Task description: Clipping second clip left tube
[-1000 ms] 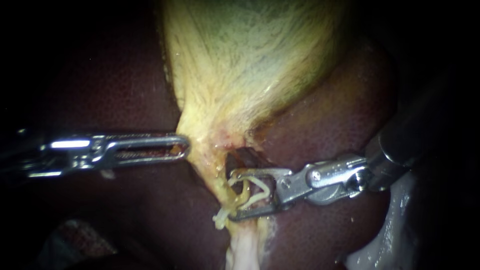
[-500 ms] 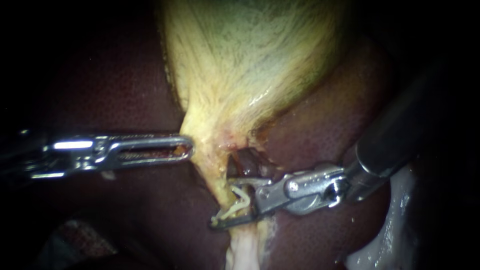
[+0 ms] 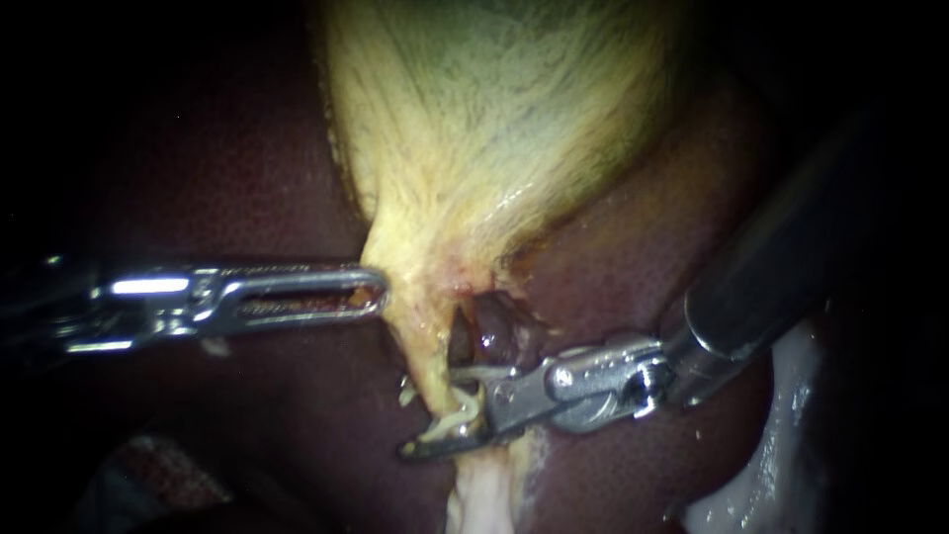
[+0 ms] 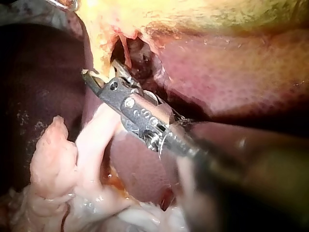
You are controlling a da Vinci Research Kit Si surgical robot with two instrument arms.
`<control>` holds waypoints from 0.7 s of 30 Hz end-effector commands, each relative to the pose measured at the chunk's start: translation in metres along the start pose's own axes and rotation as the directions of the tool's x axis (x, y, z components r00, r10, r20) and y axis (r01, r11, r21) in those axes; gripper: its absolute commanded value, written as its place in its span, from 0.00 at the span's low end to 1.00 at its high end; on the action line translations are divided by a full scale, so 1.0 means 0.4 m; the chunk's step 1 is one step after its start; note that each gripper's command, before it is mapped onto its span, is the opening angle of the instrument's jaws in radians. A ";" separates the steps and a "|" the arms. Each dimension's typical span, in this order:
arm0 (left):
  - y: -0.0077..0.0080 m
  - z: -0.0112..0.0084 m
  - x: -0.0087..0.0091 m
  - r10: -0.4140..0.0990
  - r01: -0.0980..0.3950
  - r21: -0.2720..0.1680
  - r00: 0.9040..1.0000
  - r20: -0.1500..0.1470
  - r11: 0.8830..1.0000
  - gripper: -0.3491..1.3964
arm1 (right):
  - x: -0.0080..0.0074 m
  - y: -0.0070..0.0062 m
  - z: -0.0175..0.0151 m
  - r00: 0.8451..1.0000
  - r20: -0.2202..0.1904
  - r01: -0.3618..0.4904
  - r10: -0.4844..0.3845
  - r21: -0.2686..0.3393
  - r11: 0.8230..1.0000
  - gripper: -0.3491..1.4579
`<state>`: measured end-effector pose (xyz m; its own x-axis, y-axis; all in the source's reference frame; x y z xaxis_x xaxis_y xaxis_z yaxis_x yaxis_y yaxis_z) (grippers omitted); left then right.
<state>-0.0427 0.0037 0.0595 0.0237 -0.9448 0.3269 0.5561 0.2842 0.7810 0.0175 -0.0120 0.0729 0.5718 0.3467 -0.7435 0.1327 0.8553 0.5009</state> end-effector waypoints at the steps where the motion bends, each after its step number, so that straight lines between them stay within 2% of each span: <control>1: 0.0000 0.0000 0.0001 0.000 0.000 0.001 1.000 0.000 1.000 0.00 | 0.0001 0.0002 -0.0007 1.000 0.008 -0.015 0.015 0.001 1.000 0.04; 2: 0.0001 0.0001 0.0001 0.000 0.000 0.001 1.000 0.000 1.000 0.00 | 0.0003 0.0005 -0.0015 1.000 0.014 -0.028 0.028 0.002 1.000 0.00; 9: 0.0001 0.0002 0.0001 0.001 -0.001 0.001 1.000 0.000 1.000 0.00 | 0.0003 0.0009 -0.0020 0.998 0.031 -0.046 0.046 0.004 0.999 0.00; 21: 0.0004 0.0009 0.0000 0.001 -0.001 0.001 1.000 0.000 1.000 0.00 | -0.0006 0.0007 -0.0015 0.998 0.035 -0.055 0.054 0.006 0.998 0.00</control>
<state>-0.0429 0.0038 0.0598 0.0242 -0.9445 0.3276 0.5552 0.2852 0.7813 0.0169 -0.0116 0.0729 0.6061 0.3791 -0.6993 0.1056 0.8330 0.5431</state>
